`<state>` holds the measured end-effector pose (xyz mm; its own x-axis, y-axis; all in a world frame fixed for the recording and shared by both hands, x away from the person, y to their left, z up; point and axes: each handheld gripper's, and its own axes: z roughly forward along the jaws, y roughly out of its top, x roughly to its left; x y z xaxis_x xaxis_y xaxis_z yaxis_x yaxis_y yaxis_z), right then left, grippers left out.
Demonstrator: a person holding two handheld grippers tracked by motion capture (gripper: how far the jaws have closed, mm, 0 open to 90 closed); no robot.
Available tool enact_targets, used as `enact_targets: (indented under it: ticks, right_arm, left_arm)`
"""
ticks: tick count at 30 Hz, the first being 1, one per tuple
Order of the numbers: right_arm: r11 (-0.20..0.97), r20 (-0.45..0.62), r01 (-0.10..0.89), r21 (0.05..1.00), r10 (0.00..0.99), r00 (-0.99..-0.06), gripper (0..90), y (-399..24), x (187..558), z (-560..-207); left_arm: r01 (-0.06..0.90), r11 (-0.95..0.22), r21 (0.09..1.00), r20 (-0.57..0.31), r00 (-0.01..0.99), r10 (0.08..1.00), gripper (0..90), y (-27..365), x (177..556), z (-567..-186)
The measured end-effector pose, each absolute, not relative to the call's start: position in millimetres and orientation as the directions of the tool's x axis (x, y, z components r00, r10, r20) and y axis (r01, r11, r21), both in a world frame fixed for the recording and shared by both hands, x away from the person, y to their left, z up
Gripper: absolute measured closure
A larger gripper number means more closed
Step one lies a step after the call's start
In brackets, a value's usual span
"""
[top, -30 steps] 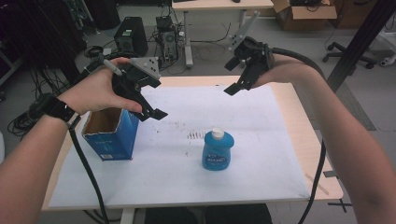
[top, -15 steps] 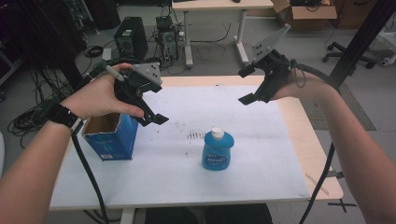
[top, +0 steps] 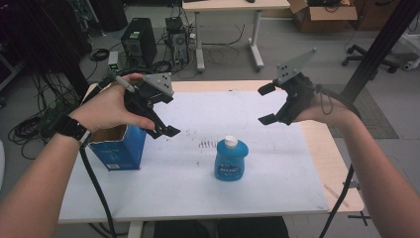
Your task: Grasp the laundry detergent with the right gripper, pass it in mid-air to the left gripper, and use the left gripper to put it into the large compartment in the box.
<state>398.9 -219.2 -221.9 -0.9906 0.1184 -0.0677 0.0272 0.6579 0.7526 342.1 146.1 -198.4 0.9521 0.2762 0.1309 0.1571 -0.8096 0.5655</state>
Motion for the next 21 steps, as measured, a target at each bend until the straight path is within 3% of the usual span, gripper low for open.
enact_targets:
  ticks: [21]
  right_arm:
    - [0.563, -0.025, 0.052, 0.825, 0.128, -0.992, 2.3, -224, 367, -277]
  left_arm:
    - [0.157, -0.814, 0.560, 0.121, 0.956, 0.268, 2.6, 147, 336, -206]
